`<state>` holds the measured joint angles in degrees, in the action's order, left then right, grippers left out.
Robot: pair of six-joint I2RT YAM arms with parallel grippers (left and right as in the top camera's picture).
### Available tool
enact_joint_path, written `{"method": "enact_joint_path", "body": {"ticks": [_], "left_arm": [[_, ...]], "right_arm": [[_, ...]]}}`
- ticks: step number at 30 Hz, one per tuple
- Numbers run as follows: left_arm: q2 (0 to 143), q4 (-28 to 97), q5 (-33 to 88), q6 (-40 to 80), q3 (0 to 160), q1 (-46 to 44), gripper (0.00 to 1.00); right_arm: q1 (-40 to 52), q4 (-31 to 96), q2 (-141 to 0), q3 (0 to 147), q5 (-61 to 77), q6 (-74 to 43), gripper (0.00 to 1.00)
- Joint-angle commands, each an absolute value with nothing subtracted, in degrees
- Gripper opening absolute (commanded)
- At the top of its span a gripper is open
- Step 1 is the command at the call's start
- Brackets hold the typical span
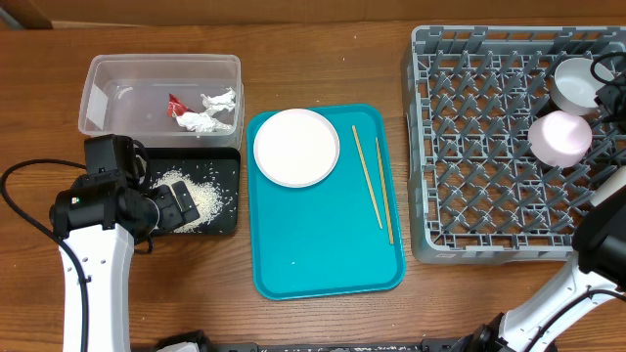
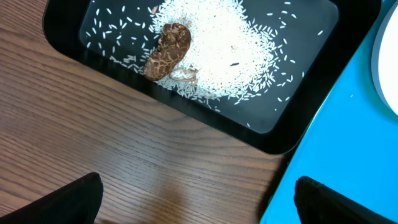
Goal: Sort waste into correct bins and load items into the dishwasher
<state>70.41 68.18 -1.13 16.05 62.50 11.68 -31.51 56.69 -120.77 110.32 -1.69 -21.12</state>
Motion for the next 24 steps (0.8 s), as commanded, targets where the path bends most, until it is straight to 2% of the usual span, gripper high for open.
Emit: {"method": "enact_joint_path", "body": {"ticks": [1,6,9,13,24], "left_arm": [[70.50,68.31,-1.30,15.44,62.85,11.99,1.00],[70.50,68.31,-1.30,15.44,62.85,11.99,1.00],[70.50,68.34,-1.30,15.44,62.85,11.97,1.00],[70.50,68.31,-1.30,15.44,62.85,11.99,1.00],[70.50,68.31,-1.30,15.44,62.85,11.99,1.00]], "right_arm": [[-31.53,57.10,-123.07,110.19,0.84,-21.02,0.38],[-31.53,56.38,-123.50,110.26,1.58,-21.02,0.29],[-31.53,56.25,-123.50,110.26,1.58,-20.99,0.16],[-31.55,55.75,-123.37,110.41,1.56,-20.99,0.04],[-31.46,55.66,-118.02,114.89,0.97,-20.71,0.04]]}}
